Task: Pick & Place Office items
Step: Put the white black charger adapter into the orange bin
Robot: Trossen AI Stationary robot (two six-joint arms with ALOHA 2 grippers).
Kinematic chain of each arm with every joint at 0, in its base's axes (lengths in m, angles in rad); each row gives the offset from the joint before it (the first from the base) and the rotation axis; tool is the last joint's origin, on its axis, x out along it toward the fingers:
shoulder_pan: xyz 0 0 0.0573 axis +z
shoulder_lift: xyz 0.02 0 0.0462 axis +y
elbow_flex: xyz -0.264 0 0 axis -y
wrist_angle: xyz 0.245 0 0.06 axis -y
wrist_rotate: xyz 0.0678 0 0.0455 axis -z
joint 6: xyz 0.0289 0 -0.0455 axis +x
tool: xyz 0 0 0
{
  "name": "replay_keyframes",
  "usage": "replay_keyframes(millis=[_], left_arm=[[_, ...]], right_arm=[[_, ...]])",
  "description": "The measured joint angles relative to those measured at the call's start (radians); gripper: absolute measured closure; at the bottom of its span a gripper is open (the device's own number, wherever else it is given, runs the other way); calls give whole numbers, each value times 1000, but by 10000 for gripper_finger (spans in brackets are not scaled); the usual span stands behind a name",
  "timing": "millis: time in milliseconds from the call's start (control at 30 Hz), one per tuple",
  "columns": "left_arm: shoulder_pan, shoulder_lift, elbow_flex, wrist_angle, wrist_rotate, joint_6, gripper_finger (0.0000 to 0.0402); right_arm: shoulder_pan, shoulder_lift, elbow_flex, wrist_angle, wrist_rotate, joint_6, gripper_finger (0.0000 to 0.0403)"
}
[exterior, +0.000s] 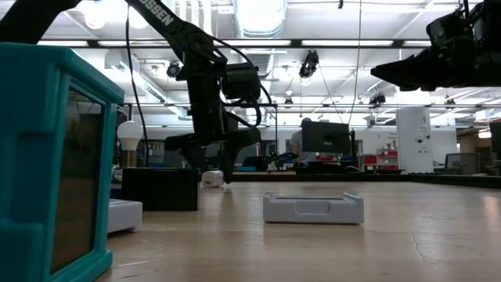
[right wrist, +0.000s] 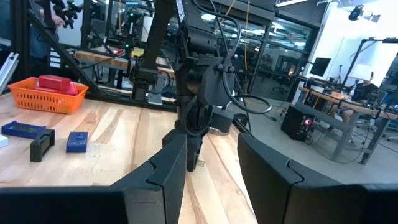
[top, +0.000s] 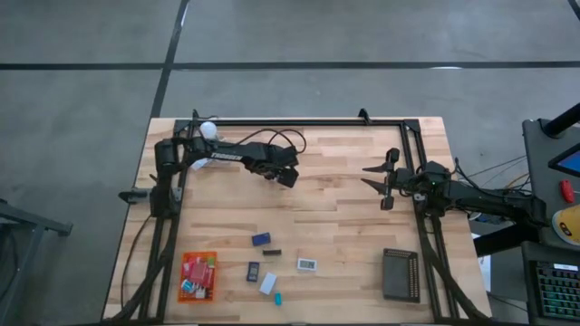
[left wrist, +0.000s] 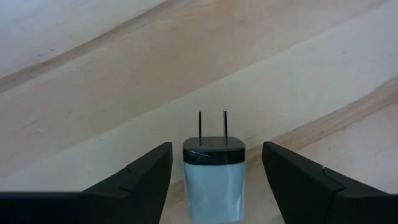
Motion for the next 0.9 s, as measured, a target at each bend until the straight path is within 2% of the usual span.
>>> replay_keyframes(millis=[267,500,900], left_arm=[[0,0,0,0,10,-1,212],[0,0,0,0,10,-9,249],[0,0,0,0,18,-12,254]], right_arm=[[0,0,0,0,0,0,264],[0,0,0,0,0,0,264],[0,0,0,0,0,0,264]])
